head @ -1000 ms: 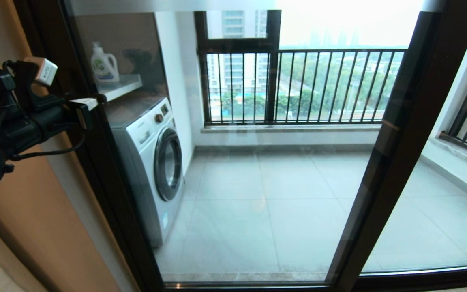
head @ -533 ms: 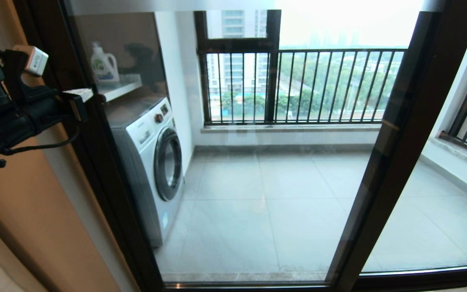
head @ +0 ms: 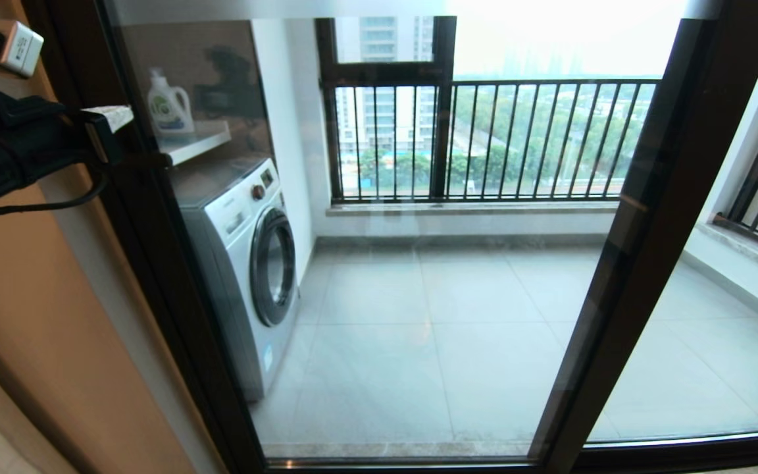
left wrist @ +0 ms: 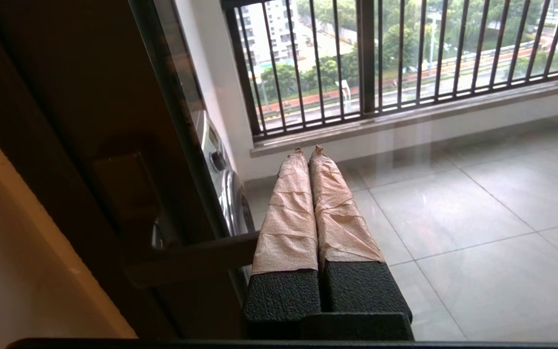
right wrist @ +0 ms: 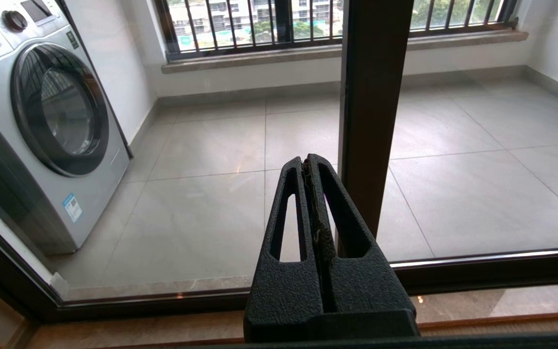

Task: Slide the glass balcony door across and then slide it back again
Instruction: Open the slid door

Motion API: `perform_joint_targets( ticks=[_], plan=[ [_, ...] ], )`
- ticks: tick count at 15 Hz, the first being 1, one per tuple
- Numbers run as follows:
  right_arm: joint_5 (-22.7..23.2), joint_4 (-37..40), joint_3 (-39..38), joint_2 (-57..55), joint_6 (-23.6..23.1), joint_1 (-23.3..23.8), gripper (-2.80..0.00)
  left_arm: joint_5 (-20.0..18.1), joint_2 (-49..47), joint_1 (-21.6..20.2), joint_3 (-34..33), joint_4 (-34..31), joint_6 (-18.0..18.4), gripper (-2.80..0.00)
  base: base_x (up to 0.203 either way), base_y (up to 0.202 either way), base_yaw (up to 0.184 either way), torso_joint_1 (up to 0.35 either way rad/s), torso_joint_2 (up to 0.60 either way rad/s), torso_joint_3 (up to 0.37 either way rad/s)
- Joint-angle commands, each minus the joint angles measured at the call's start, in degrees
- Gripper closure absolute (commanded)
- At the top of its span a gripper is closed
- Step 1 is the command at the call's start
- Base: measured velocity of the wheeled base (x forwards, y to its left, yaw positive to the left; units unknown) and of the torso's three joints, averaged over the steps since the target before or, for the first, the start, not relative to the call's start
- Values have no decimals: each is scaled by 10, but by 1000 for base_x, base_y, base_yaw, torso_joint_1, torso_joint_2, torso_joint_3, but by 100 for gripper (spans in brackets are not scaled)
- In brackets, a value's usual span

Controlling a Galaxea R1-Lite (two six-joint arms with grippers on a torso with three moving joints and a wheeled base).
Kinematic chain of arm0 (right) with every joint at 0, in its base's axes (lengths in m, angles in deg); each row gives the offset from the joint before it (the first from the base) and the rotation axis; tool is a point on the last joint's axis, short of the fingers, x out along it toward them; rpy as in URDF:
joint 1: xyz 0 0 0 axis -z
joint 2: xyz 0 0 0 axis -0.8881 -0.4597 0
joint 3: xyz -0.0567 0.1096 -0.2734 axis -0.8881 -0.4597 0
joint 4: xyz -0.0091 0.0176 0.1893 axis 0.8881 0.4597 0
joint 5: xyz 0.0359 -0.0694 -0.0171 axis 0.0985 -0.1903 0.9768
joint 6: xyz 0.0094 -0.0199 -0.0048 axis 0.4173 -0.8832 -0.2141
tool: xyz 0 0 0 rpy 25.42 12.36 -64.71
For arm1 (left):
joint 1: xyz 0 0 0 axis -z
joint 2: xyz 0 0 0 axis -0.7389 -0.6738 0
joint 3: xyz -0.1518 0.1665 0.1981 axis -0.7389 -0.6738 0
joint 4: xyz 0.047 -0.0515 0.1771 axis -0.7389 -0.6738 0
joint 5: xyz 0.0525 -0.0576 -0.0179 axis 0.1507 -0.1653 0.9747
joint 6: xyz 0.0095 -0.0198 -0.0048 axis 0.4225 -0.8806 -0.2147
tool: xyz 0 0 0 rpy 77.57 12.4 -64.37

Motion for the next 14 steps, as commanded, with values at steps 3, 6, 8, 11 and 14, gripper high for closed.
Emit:
perform_joint_targets(
  ticks=[3,6,8,11,14],
  plan=[
    [0,0,-6,-1,0,0,0,5,-88,-1,42,7,-1,0,0,0,0,0,0,0],
    [0,0,-7,-1,0,0,0,6,-122,-7,61,8,-1,0,0,0,0,0,0,0],
    [1,0,-7,-1,0,0,0,6,-123,-9,59,8,0,0,0,0,0,0,0,0],
    [0,0,-6,-1,0,0,0,7,-121,-18,44,9,3,0,0,0,0,0,0,0],
    [0,0,-7,-1,0,0,0,5,-120,-29,20,10,5,0,0,0,0,0,0,0]
  ],
)
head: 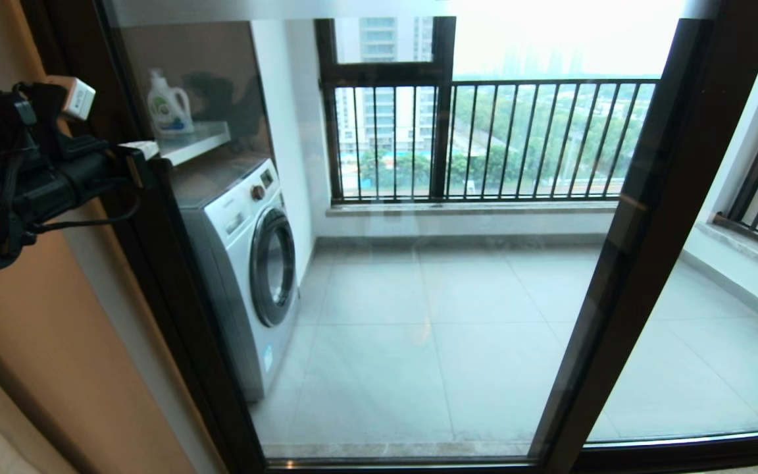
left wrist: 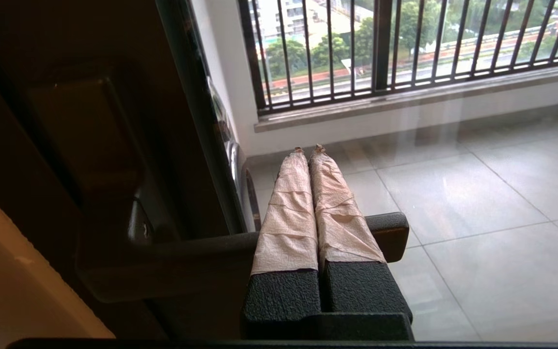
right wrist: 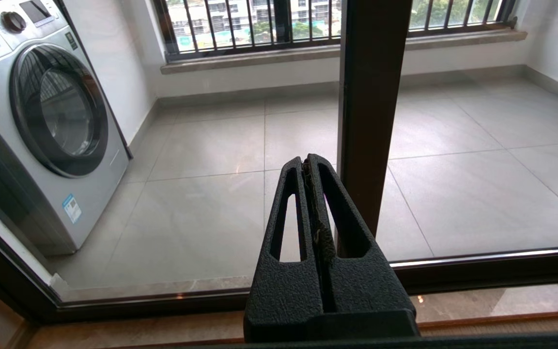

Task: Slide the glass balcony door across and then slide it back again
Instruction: Open the slid door

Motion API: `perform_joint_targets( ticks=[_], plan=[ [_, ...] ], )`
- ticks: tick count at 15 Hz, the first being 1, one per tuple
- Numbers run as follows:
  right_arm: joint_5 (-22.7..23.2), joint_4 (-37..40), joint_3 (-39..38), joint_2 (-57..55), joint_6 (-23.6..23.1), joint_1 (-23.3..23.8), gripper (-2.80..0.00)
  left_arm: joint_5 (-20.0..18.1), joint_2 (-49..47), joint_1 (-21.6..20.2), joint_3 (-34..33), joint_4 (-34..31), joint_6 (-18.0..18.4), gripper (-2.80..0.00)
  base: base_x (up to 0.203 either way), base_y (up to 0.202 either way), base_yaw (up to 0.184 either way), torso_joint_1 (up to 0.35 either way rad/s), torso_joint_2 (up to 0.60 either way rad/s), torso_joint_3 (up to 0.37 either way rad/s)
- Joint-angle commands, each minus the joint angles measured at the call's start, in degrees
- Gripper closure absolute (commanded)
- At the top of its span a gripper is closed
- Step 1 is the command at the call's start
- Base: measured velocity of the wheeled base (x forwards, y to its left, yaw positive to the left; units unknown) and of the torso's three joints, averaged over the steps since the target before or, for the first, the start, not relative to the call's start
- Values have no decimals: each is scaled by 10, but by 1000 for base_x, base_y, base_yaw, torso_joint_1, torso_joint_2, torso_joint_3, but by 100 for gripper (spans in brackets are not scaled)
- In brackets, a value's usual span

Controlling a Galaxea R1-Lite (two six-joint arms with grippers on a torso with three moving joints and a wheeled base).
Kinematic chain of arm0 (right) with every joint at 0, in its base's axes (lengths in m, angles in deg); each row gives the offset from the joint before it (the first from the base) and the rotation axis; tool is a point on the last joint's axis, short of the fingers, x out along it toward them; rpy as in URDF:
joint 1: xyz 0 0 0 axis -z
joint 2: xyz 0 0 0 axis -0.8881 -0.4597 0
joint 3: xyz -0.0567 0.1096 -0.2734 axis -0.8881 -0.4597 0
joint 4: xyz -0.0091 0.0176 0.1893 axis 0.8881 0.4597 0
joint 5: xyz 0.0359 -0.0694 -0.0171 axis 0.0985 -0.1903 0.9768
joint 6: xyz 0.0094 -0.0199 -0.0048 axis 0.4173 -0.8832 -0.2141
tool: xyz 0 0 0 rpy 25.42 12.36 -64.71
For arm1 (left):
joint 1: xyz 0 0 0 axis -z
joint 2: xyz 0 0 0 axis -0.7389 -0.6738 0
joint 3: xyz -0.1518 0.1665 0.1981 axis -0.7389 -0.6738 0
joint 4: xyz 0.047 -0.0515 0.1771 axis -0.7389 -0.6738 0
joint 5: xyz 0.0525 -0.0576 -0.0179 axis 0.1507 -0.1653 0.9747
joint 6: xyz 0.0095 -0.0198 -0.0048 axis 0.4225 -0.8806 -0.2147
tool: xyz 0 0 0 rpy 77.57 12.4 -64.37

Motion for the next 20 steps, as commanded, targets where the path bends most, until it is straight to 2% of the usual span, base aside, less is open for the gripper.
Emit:
perform_joint_targets(
  ticks=[1,6,10,11,20],
  plan=[
    [0,0,-6,-1,0,0,0,-1,-4,-7,-10,-5,2,0,0,0,0,0,0,0],
    [0,0,-7,-1,0,0,0,-1,0,-23,-47,-3,4,0,0,0,0,0,0,0],
    [0,0,-6,-1,0,0,0,-3,-5,-32,-74,41,7,0,0,0,0,0,0,0],
    [0,0,-7,-1,0,0,0,-3,-5,-32,-79,42,17,0,0,0,0,0,0,0],
    [0,0,-7,-1,0,0,0,-3,-10,-51,-98,42,18,0,0,0,0,0,0,0]
  ],
)
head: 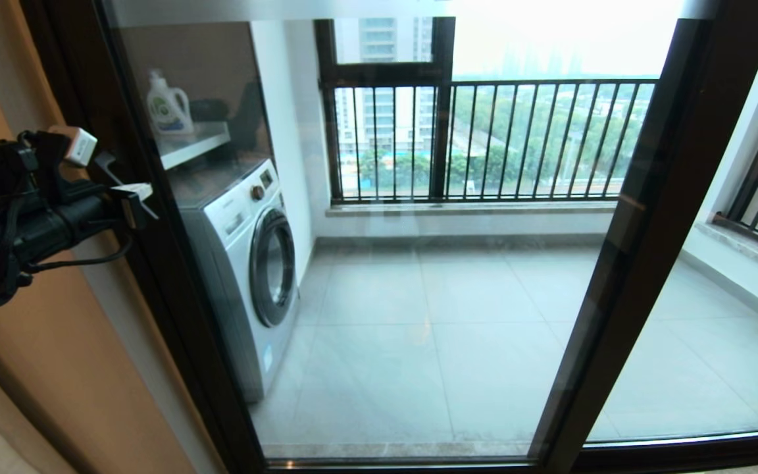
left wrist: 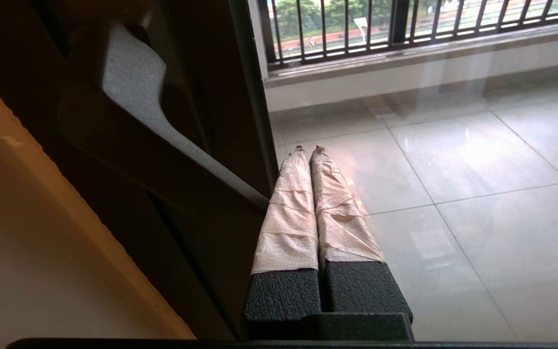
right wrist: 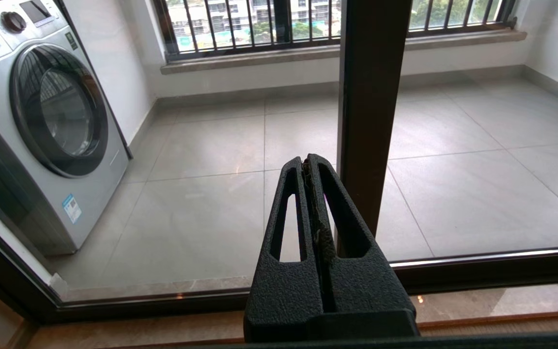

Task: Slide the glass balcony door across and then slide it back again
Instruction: Open the slid door

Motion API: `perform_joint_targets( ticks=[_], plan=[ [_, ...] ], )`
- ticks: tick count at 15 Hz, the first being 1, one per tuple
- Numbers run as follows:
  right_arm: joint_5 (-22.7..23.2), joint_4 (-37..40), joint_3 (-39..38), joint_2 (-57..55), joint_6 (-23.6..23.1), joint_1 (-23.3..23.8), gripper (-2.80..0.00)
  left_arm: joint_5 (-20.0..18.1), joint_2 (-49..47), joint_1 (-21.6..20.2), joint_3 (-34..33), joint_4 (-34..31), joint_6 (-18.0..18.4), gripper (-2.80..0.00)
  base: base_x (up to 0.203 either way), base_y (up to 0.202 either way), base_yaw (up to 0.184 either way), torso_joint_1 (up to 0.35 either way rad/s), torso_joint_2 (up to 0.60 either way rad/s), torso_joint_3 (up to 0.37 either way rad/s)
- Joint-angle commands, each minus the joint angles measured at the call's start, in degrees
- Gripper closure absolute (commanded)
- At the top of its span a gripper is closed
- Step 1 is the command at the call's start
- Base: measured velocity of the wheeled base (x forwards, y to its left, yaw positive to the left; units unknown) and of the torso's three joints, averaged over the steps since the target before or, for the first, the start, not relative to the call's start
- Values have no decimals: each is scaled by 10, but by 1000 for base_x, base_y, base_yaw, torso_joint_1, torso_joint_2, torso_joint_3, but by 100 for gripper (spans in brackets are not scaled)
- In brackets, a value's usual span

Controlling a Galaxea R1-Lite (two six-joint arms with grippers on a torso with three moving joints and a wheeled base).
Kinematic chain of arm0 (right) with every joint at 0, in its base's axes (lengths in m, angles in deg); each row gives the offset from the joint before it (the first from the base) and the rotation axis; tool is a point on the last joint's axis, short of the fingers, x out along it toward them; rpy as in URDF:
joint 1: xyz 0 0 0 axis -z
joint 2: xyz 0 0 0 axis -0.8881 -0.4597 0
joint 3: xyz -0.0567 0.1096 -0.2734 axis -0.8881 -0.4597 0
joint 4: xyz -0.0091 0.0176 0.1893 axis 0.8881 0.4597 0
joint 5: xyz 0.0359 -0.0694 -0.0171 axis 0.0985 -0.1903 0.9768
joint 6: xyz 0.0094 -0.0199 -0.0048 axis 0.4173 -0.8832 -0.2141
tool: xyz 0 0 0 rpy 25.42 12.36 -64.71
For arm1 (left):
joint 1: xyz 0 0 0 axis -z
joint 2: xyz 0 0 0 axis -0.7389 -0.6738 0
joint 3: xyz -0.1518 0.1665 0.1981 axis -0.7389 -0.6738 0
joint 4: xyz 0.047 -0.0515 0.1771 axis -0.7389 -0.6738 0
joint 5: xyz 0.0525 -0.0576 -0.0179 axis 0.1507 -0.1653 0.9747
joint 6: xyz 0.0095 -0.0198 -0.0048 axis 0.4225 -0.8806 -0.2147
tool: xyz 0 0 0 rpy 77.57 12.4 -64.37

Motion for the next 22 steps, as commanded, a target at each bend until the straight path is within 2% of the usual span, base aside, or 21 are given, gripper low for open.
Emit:
perform_joint_targets(
  ticks=[1,8,11,18,22],
  plan=[
    [0,0,-6,-1,0,0,0,2,-3,-9,-12,1,3,0,0,0,0,0,0,0],
    [0,0,-7,-1,0,0,0,1,-19,-51,-27,28,6,0,0,0,0,0,0,0],
    [0,0,-6,-1,0,0,0,-2,-18,-58,-22,28,6,0,0,0,0,0,0,0],
    [0,0,-7,-1,0,0,0,-6,5,-55,-33,32,9,0,0,0,0,0,0,0],
    [0,0,-6,-1,0,0,0,-5,73,-8,-67,31,7,0,0,0,0,0,0,0]
  ],
)
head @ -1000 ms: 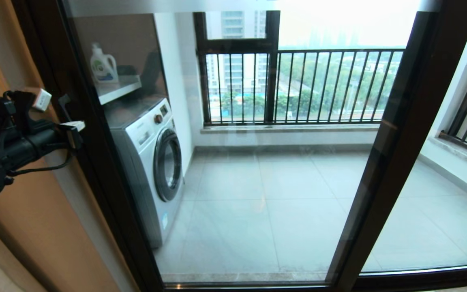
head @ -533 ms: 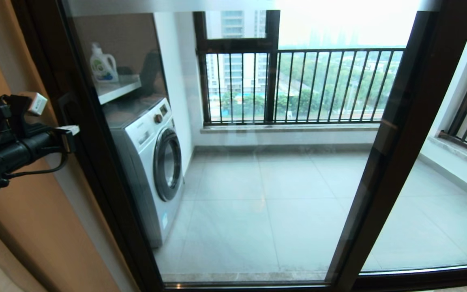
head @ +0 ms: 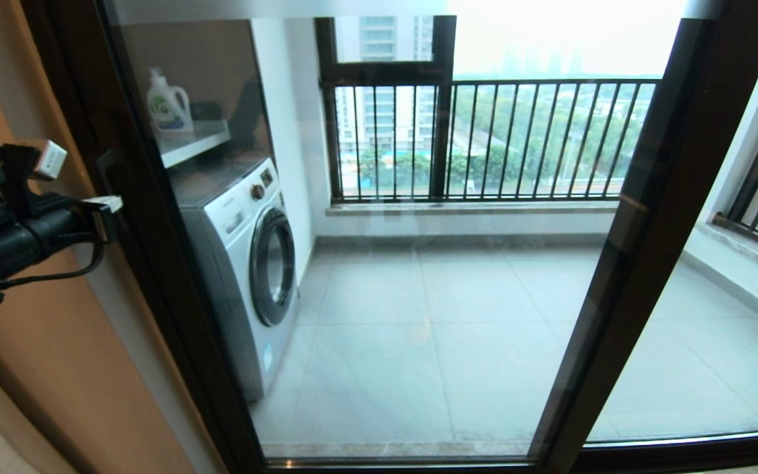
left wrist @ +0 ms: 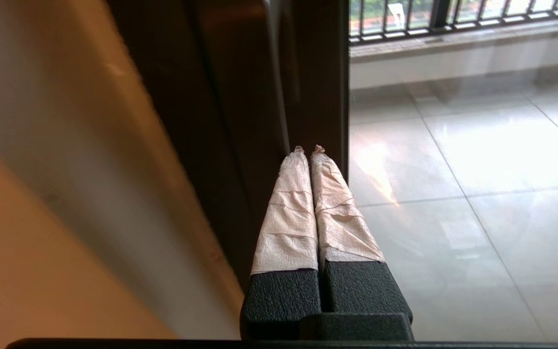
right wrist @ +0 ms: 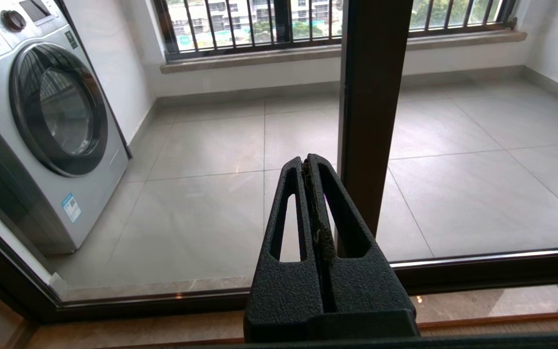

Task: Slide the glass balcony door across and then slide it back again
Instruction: Open the slid door

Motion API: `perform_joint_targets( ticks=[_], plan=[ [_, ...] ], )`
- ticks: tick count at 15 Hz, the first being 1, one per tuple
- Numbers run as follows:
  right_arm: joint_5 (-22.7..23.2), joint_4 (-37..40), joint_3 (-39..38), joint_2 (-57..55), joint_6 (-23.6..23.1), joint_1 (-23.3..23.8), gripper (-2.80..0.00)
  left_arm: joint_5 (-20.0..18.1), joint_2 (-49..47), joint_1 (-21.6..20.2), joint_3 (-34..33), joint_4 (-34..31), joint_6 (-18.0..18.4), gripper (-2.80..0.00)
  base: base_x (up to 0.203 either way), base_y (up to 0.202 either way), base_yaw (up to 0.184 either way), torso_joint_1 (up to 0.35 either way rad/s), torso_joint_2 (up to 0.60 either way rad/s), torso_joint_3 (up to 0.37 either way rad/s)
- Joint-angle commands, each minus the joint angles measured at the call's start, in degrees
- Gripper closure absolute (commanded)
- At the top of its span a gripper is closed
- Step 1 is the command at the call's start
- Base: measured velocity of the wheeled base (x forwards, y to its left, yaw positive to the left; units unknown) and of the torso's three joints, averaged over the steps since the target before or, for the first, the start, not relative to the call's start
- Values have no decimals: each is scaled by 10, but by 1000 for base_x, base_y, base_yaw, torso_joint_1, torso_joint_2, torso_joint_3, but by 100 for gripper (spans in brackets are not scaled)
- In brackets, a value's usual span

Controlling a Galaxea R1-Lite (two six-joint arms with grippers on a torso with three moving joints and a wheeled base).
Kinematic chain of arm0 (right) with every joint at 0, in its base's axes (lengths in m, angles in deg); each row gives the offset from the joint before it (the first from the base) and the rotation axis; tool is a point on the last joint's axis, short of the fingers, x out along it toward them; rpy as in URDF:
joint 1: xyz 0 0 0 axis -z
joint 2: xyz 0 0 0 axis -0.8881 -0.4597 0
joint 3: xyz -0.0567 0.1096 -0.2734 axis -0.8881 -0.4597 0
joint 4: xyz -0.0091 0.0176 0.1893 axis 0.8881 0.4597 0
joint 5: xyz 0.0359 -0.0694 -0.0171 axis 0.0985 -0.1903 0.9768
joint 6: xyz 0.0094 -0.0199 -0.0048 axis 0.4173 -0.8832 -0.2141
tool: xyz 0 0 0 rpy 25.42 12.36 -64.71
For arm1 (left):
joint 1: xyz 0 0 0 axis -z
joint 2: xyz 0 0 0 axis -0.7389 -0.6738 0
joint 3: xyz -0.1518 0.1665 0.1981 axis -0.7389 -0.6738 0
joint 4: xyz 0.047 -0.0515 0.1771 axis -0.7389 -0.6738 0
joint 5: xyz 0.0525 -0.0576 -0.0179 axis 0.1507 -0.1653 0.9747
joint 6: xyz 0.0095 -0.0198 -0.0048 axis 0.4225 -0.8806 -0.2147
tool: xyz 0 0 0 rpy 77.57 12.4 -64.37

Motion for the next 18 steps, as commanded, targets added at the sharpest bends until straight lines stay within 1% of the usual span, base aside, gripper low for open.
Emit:
perform_joint_targets(
  ticks=[1,3,8,11,12,14,18],
  plan=[
    [0,0,-7,-1,0,0,0,-6,55,34,-23,2,0,0,0,0,0,0,0,0],
    [0,0,-7,-1,0,0,0,-5,69,52,-25,0,-1,0,0,0,0,0,0,0],
    [0,0,-6,-1,0,0,0,-4,77,48,-36,1,0,0,0,0,0,0,0,0],
    [0,0,-6,-1,0,0,0,-7,89,10,-43,0,1,0,0,0,0,0,0,0],
    [0,0,-7,-1,0,0,0,-16,88,-4,-43,0,1,0,0,0,0,0,0,0],
    [0,0,-7,-1,0,0,0,-46,89,-27,-40,0,1,0,0,0,0,0,0,0],
    [0,0,-6,-1,0,0,0,-48,70,-39,-28,0,1,0,0,0,0,0,0,0]
  ],
)
